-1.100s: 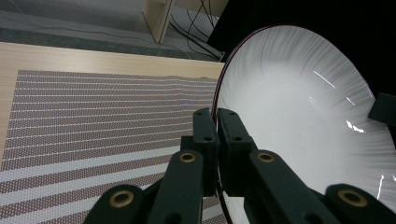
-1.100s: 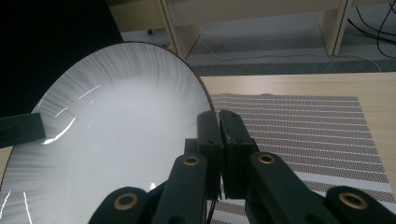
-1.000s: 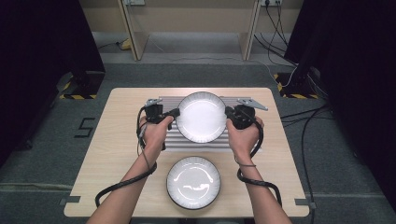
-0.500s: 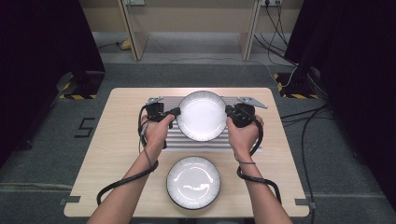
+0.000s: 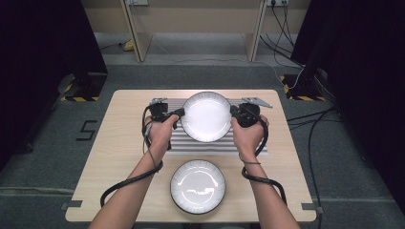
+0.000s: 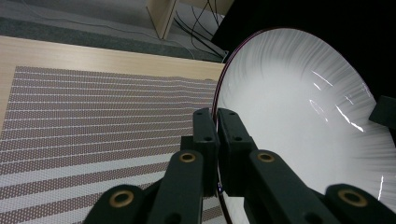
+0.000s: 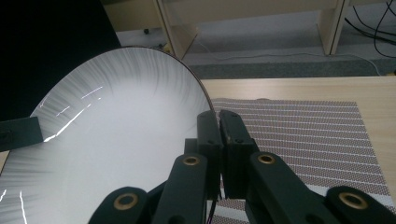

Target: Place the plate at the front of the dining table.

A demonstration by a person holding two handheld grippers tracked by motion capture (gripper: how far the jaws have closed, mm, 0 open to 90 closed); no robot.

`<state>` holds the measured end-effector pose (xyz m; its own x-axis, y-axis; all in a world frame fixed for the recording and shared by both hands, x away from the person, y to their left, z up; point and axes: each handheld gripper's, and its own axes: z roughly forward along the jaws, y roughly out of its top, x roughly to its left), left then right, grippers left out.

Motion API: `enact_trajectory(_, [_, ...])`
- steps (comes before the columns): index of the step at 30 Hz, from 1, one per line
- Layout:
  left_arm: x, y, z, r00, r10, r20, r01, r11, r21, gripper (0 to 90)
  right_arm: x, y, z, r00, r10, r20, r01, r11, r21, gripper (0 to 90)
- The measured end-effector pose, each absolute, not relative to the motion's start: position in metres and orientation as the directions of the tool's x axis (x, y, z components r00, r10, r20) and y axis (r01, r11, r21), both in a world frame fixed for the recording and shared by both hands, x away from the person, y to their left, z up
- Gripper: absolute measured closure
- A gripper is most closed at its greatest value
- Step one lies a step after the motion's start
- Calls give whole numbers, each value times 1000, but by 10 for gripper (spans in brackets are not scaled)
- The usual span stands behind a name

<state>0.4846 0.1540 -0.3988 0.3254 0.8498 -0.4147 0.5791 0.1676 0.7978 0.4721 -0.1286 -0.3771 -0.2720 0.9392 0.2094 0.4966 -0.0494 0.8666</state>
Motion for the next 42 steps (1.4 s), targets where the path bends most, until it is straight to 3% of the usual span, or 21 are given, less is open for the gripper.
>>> enact_trajectory(42, [505, 151, -409, 277, 854, -441, 615, 196, 764, 865, 495, -128, -388, -249, 944, 216, 535, -52, 844, 881])
